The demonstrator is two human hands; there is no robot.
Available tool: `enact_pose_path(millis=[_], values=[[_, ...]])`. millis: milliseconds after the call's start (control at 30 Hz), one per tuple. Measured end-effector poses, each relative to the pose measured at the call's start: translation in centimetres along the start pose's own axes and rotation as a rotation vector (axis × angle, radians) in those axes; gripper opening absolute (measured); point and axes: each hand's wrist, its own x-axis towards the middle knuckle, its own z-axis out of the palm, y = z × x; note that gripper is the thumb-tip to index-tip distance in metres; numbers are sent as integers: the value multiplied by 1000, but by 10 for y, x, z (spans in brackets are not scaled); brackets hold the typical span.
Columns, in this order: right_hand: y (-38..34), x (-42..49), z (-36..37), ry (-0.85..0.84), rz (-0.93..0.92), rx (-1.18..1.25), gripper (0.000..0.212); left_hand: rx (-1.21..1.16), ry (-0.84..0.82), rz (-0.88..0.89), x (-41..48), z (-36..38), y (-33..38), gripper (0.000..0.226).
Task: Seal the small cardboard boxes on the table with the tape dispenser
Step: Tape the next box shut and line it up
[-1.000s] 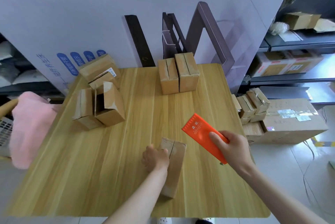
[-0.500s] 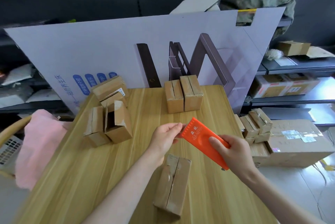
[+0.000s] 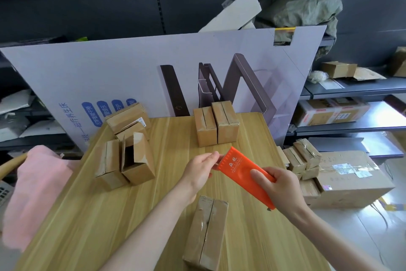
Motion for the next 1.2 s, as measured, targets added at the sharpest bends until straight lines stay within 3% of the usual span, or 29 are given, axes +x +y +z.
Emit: enact_pose_path(millis=[567, 800, 900, 1033, 1200], values=[[20, -13, 0, -19, 17, 15, 13, 209, -125, 3, -9, 14, -9, 50], [24, -16, -5, -61, 30, 152, 14, -182, -117, -114, -9, 7, -14, 28], [23, -16, -8, -95, 27, 177, 17, -226, -126, -108, -6, 4, -16, 18], [17, -16, -7, -155, 18, 234, 12, -353, -146, -160, -2, 2, -15, 40], [9, -15, -8, -162, 0, 241, 12, -423, -78, -242, 5, -3, -14, 25]])
